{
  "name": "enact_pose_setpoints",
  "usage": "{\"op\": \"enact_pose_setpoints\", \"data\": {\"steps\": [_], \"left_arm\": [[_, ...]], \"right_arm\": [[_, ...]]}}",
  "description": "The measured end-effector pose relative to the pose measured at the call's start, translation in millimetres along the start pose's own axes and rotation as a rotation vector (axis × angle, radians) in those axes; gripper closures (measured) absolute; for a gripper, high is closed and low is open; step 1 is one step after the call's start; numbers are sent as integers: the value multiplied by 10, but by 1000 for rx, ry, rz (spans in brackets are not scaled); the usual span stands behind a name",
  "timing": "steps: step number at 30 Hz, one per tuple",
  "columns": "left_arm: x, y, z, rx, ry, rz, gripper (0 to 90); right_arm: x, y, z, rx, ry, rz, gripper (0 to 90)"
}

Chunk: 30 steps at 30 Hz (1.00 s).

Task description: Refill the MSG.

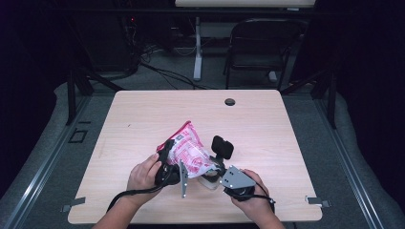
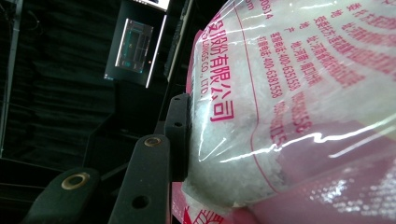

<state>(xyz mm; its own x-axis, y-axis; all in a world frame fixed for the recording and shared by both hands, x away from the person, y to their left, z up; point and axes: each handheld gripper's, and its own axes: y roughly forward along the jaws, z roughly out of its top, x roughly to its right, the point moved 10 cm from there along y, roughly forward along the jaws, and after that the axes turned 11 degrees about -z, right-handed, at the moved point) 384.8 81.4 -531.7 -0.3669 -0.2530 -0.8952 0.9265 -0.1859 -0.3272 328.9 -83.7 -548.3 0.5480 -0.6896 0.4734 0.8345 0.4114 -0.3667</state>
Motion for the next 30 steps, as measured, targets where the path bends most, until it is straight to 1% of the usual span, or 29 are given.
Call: {"op": "enact_pose_setpoints", "data": {"steps": [6,7,9,11,14,17,18,19,23,24,26,30], "left_arm": [[-6,-7,14,-1,17,8,691],[-12,-1,20,8,23,16,691],[-5,-3,26,8,18,11,691],[-7,-5,28,6,22,11,691],[-12,-10,32,6,25,14,691],[-23,-16,47,11,39,23,691],[-12,-21,47,7,33,17,691],[-24,-20,57,13,39,26,691],[-29,-22,60,12,44,24,691],[-38,-17,67,20,51,32,691],[-33,-20,67,17,47,27,692],[-47,-22,85,24,56,35,691]], "right_arm": [[0,0,-8,-1,1,2,900],[2,0,-11,-2,0,1,900],[2,-1,-16,-4,0,2,900],[0,-2,-20,-6,0,3,900],[0,-5,-21,-7,0,3,900],[-2,-7,-25,-8,-2,3,900],[-3,-6,-25,-8,-1,3,900],[-3,-5,-26,-7,1,4,900],[-2,-3,-30,-7,0,4,900],[-3,-2,-31,-7,1,5,900],[-4,-3,-32,-8,0,5,900],[-5,-2,-33,-8,1,6,900]]}}
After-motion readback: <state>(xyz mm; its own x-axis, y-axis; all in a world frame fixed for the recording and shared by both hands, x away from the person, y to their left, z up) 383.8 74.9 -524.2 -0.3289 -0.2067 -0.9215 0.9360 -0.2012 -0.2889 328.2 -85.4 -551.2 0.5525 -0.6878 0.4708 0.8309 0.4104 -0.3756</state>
